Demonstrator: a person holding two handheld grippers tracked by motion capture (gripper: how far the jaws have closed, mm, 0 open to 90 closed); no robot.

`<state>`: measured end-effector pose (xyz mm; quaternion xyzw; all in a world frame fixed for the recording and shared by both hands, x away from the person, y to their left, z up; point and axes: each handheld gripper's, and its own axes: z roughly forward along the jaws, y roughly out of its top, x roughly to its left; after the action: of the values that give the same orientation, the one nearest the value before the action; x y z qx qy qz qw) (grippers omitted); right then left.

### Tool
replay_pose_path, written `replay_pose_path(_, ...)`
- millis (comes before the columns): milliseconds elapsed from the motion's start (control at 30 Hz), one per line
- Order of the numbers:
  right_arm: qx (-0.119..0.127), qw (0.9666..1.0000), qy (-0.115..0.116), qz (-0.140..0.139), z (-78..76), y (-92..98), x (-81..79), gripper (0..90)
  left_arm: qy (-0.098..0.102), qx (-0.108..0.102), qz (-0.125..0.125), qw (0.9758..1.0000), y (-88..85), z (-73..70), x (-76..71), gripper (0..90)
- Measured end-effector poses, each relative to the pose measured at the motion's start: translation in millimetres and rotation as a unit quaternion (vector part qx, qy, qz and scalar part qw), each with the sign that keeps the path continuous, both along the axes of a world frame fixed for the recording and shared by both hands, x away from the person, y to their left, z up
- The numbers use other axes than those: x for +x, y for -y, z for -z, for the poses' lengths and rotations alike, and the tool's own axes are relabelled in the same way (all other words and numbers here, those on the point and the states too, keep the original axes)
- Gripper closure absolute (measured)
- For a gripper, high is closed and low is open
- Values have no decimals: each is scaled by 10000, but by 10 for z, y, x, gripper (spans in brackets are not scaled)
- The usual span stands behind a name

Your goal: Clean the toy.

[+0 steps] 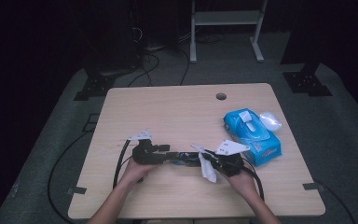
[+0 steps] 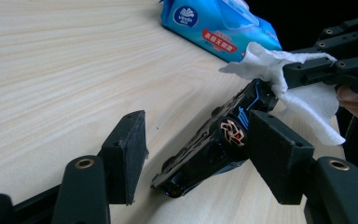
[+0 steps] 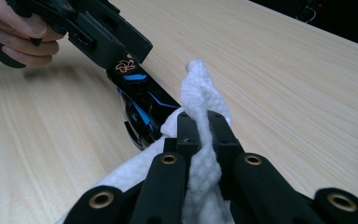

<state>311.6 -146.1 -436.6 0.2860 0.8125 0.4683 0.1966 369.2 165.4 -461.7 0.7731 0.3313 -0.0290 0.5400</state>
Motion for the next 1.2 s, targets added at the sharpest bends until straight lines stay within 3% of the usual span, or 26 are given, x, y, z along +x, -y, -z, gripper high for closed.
replay_pose_path(367, -45, 9997, 4, -225, 10, -24, -245, 847, 241, 504, 245, 9981, 35, -10, -135, 347)
replay_pose_path(433, -217, 9994, -34, -282, 33, -45, -288, 846, 341, 823, 279, 9956, 57, 16, -158, 344)
replay_pose_path(533, -466, 9984, -110, -297, 138, -54, -307, 846, 377, 931, 299, 9945, 73, 45, -176, 340)
replay_pose_path(667, -392, 9987, -215, -240, 175, -18, -280, 845, 441, 1065, 351, 9927, 98, 58, -186, 310)
replay_pose_path(767, -287, 9991, -153, -267, 91, -27, -251, 844, 608, 1181, 410, 9903, 131, 67, -203, 275)
replay_pose_path(900, -49, 9998, -108, -182, -31, -56, -75, 842, 695, 1176, 507, 9893, 168, 63, -218, 265)
replay_pose_path(933, -65, 9996, -225, -135, -31, -73, 35, 841, 685, 1176, 525, 9893, 175, 63, -223, 259)
replay_pose_path(1000, -219, 9993, -306, -87, 10, -94, 133, 841, 712, 1209, 562, 9885, 189, 65, -237, 246)
replay_pose_path(1067, -345, 9978, -563, -75, 105, -101, 214, 841, 745, 1211, 646, 9877, 194, 68, -260, 226)
replay_pose_path(1133, -406, 9970, -654, -100, 170, -102, 200, 841, 810, 1196, 705, 9870, 199, 71, -280, 211)
replay_pose_path(1200, -295, 9973, -660, -86, 186, -87, 174, 842, 838, 1209, 733, 9864, 214, 72, -291, 195)
